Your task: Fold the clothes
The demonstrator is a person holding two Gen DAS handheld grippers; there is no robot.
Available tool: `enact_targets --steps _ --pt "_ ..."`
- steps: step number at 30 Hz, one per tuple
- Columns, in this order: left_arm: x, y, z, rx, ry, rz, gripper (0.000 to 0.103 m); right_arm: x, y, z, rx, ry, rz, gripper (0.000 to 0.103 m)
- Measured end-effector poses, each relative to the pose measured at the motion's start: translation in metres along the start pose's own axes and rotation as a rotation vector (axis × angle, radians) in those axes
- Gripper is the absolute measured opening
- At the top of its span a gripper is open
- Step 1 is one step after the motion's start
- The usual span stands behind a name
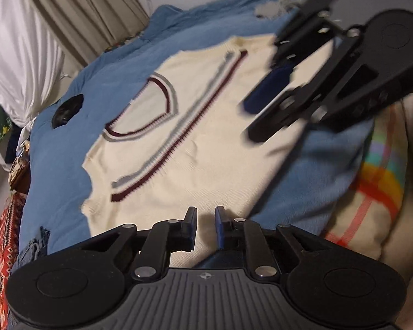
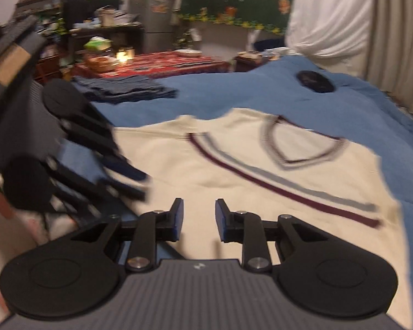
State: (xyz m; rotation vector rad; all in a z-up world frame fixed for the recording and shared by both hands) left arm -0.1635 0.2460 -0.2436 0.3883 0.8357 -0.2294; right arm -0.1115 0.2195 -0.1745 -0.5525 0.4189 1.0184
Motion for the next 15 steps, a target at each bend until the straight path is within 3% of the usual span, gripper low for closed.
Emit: enact_targets --steps 4,9,15 --pt "0.000 0.000 -0.009 0.011 -0.001 0.008 0.010 0.023 0.028 -0.011 -0.029 0.046 0.040 0.021" --pt "-0.008 0.005 -0.031 0.041 0.021 0.051 0.011 0.019 0.022 -0.025 -0.027 0.060 0.051 0.021" --pt "-0.022 0.014 -0.040 0.056 0.042 0.084 0.016 0.018 0.031 0.001 0.000 0.028 0.077 0.022"
Point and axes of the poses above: each gripper's, at about its wrist camera, not at the fingertips, and x roughly the way its jaws point, y to its left, z to its top, the point moved 9 cm from there along x, roughly the way its jaws point, and after that the axes turned 14 degrees about -z, right-handed, at the moved point
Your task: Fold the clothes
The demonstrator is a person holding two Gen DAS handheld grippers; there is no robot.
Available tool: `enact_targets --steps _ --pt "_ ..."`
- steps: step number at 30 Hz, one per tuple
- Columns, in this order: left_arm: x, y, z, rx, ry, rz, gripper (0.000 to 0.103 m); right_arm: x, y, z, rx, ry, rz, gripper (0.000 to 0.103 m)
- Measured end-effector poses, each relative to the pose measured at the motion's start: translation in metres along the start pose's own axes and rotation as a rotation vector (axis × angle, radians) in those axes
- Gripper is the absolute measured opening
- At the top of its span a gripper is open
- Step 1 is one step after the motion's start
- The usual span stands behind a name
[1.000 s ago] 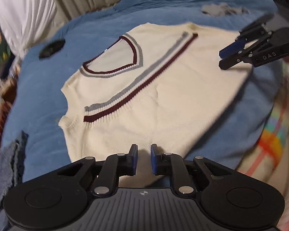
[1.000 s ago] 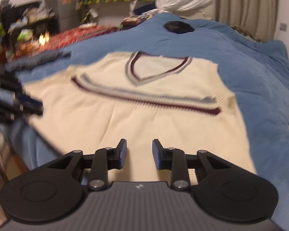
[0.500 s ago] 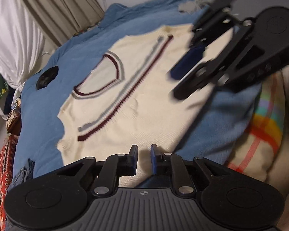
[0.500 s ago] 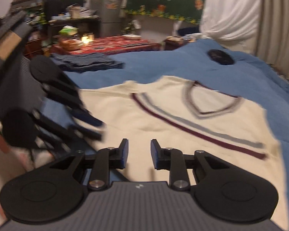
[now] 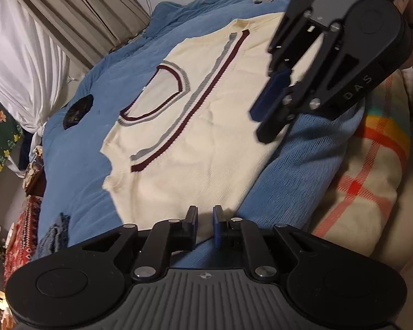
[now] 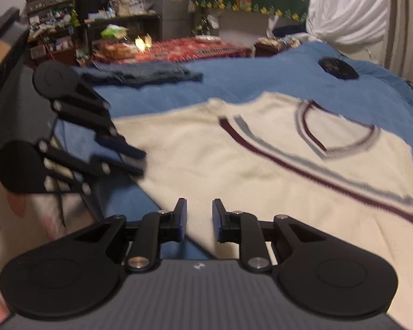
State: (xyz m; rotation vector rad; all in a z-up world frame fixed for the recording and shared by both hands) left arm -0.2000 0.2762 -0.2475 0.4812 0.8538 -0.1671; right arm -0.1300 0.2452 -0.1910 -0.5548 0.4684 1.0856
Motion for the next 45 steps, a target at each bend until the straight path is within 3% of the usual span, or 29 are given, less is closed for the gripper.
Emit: enact_targets --steps 5,6,14,21,26,29,32,35,38,40,42,45 --pt "-0.003 0.017 -0.013 -0.058 0.017 0.008 0.037 0.024 0.023 0.001 -0.027 0.014 0.004 0.021" --pt "-0.004 0.021 -0.017 -0.081 0.018 0.000 0.038 0.025 0.023 -0.003 -0.033 0.019 0.000 0.021" --pt "-0.006 0.022 -0.028 -0.112 0.006 -0.003 0.038 -0.010 -0.019 -0.042 -0.084 0.068 -0.056 0.020" --pt "-0.019 0.023 -0.017 -0.134 0.009 0.011 0.037 -0.053 -0.058 -0.047 0.015 0.077 -0.098 0.021" --pt "-0.038 0.028 0.021 -0.270 -0.124 -0.049 0.031 -0.053 -0.060 -0.023 0.081 0.012 -0.124 0.020" --pt "-0.029 0.026 0.049 -0.322 -0.194 -0.071 0.031 -0.027 -0.059 -0.027 0.091 0.059 -0.158 0.020" --pt "-0.003 0.014 0.058 -0.293 -0.161 -0.067 0.031 -0.016 -0.057 -0.044 0.069 0.117 -0.174 0.020" --pt "0.016 0.006 0.043 -0.335 -0.102 -0.092 0.031 -0.031 -0.062 -0.057 0.070 0.128 -0.165 0.020" --pt "0.012 0.005 0.031 -0.373 -0.103 -0.084 0.031 -0.053 -0.079 -0.067 0.121 0.142 -0.177 0.020" --pt "0.001 0.005 0.027 -0.395 -0.106 -0.084 0.031 -0.070 -0.092 -0.071 0.156 0.135 -0.212 0.024" --pt "-0.012 0.008 0.024 -0.424 -0.107 -0.064 0.033 -0.086 -0.108 -0.074 0.226 0.130 -0.265 0.036" --pt "-0.030 0.012 0.020 -0.478 -0.107 0.003 0.063 -0.102 -0.131 -0.078 0.304 0.144 -0.355 0.060"
Point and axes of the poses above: each gripper's, at about its wrist camera, not at the fingertips, and x roughly the way its jaws point, y to its left, z to its top, the point moved 9 cm from there along x, roughly the way its jaws point, and after that the axes turned 14 degrees about -z, right-handed, at the moved point
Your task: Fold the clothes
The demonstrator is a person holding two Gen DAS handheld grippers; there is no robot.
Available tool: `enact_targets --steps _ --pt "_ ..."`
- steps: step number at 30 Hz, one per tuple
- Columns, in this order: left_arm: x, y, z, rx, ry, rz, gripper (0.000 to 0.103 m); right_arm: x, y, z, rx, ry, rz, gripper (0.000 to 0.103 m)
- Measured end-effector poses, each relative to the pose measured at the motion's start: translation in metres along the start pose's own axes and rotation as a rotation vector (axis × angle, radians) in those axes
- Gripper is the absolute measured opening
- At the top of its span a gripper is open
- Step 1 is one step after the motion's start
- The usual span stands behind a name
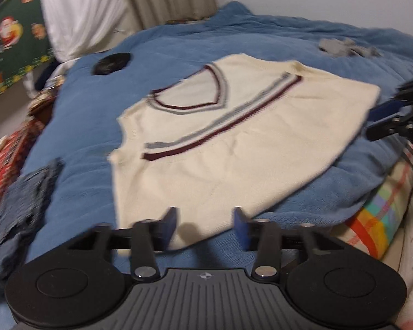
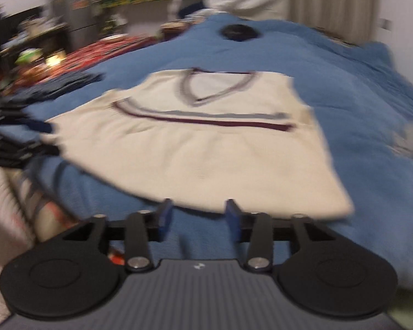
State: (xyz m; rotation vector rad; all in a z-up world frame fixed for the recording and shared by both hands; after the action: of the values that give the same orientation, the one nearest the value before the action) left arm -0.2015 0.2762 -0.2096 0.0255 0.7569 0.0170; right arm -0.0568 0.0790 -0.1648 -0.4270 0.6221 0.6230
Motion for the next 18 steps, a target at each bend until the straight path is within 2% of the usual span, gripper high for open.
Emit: enact_targets --steps 2,3,4,5,7,10,15,18 --pt "-0.011 0.002 0.002 -0.037 -0.024 0.072 0.085 -0.004 -0.015 0.001 0.034 -0.006 -0.049 0.094" --pt "-0.015 0.001 0.003 -0.053 -0.034 0.102 0.089 -0.006 -0.022 0.001 0.045 -0.012 -0.069 0.100" --pt "-0.017 -0.002 0.005 -0.064 -0.037 0.116 0.098 -0.008 -0.027 0.001 0.052 -0.018 -0.084 0.102" --pt "-0.019 -0.005 0.006 -0.075 -0.040 0.129 0.100 -0.009 -0.031 0.001 0.059 -0.024 -0.099 0.102" --pt "-0.023 -0.012 0.008 -0.094 -0.041 0.151 0.100 -0.011 -0.040 0.001 0.072 -0.030 -0.130 0.102" --pt "-0.020 -0.029 0.012 -0.092 -0.023 0.133 0.100 -0.008 -0.048 -0.001 0.093 0.001 -0.155 0.102" --pt "-0.022 -0.051 0.023 -0.070 -0.063 0.145 0.103 -0.012 -0.054 0.001 0.130 0.016 -0.140 0.102" --pt "-0.020 -0.052 0.028 -0.103 -0.037 0.156 0.103 -0.016 -0.061 0.007 0.192 0.007 -0.108 0.102"
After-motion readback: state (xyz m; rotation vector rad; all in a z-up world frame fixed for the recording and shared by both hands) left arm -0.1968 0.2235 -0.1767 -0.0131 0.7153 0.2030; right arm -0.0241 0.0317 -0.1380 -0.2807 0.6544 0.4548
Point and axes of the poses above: each gripper's, at about its wrist camera, not at the fingertips, and x roughly the way its jaws point, y to its left, z to its top, the point moved 9 cm from there along x, roughly the way its jaws point, and after that the axes turned 14 degrees about -z, right-handed, at the moved point
